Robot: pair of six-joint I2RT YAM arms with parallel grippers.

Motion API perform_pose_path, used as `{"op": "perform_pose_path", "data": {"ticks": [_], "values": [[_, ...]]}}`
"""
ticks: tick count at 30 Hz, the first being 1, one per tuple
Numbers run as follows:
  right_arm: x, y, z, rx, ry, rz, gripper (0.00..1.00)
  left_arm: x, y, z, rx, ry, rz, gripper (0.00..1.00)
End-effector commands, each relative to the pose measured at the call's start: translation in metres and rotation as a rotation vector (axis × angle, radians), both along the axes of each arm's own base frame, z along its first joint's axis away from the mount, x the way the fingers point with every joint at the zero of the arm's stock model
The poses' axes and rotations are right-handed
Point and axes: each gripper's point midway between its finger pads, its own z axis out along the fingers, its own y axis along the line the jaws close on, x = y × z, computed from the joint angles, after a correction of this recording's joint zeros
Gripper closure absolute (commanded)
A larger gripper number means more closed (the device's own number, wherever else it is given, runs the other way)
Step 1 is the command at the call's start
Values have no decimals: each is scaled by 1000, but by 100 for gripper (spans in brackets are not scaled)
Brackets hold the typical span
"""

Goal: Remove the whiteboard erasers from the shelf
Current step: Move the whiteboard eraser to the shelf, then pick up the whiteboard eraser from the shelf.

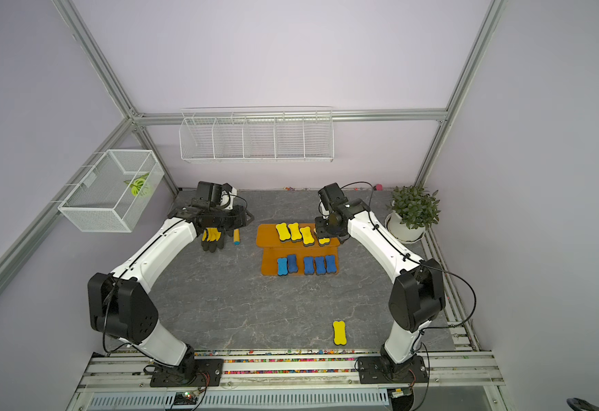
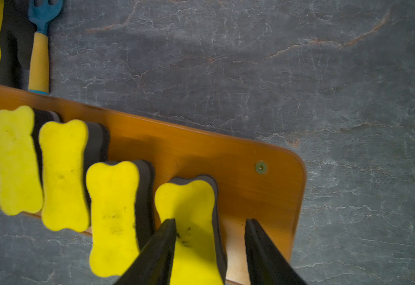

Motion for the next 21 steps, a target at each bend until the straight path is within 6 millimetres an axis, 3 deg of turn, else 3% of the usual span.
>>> {"op": "perform_pose_path", "data": {"ticks": [1,10,21], "values": [[-5,3,12,37,1,9,47,-1,4,8,-2,-28,4,55],[-4,3,14,39,-4,12,49,-1,5,7,-1,-28,4,55],[-11,0,-10,26,44,3,58,-2,7,8,-3,-29,8,55]]}}
